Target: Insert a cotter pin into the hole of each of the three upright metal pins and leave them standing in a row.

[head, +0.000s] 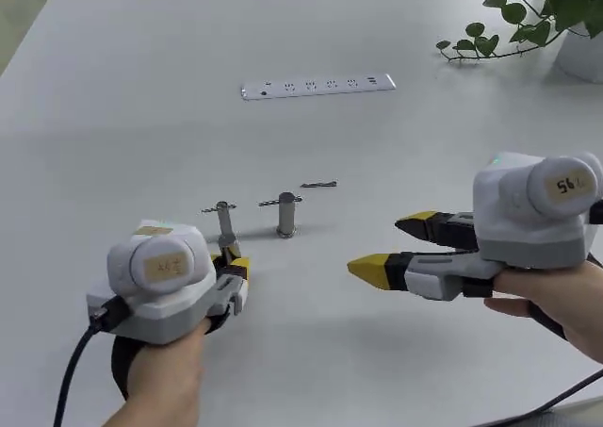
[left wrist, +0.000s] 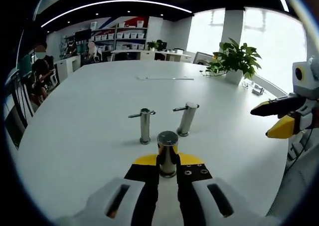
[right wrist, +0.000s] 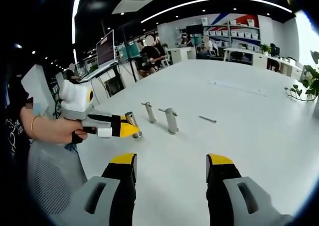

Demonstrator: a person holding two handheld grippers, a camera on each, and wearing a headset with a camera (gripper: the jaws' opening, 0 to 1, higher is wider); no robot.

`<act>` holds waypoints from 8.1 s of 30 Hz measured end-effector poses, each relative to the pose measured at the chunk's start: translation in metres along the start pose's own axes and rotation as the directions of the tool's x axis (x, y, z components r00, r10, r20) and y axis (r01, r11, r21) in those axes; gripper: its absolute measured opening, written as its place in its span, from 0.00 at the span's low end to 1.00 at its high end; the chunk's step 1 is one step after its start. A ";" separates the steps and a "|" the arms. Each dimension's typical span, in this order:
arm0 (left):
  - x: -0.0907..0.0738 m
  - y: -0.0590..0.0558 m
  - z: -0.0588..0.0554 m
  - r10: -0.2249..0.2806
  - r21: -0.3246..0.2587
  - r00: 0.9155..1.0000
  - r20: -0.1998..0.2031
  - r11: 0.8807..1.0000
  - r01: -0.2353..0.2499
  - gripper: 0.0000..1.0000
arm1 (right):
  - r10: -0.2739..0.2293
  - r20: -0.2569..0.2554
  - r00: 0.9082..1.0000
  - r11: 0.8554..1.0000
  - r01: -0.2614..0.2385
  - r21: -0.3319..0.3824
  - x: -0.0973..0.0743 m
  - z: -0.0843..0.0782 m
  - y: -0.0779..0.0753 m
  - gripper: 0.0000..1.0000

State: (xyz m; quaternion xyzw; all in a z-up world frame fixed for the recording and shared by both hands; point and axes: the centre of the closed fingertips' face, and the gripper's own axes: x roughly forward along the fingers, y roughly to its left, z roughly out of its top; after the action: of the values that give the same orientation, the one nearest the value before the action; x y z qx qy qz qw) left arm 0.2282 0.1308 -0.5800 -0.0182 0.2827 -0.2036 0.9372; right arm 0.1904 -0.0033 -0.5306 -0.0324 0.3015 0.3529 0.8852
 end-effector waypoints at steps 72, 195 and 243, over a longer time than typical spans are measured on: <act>-0.028 -0.010 0.016 -0.138 0.104 0.989 0.050 0.986 0.133 0.57 | 0.096 -0.209 0.973 0.963 -0.144 -0.228 0.056 0.041 -0.048 0.42; -0.065 -0.044 0.037 -0.471 -0.055 0.882 0.011 0.880 0.471 0.16 | 0.161 -0.270 0.949 0.379 -0.312 -0.871 0.045 0.034 0.080 0.00; -0.066 -0.057 0.036 -0.521 -0.144 0.853 0.022 0.843 0.519 0.00 | 0.177 -0.289 0.941 0.414 -0.338 -0.845 0.045 0.028 0.085 0.00</act>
State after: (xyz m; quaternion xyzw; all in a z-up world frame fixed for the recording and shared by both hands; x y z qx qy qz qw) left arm 0.1765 0.1012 -0.5072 -0.1601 0.2895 -0.4290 0.8405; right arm 0.1753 0.0953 -0.5200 -0.4674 0.1426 0.5855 0.6468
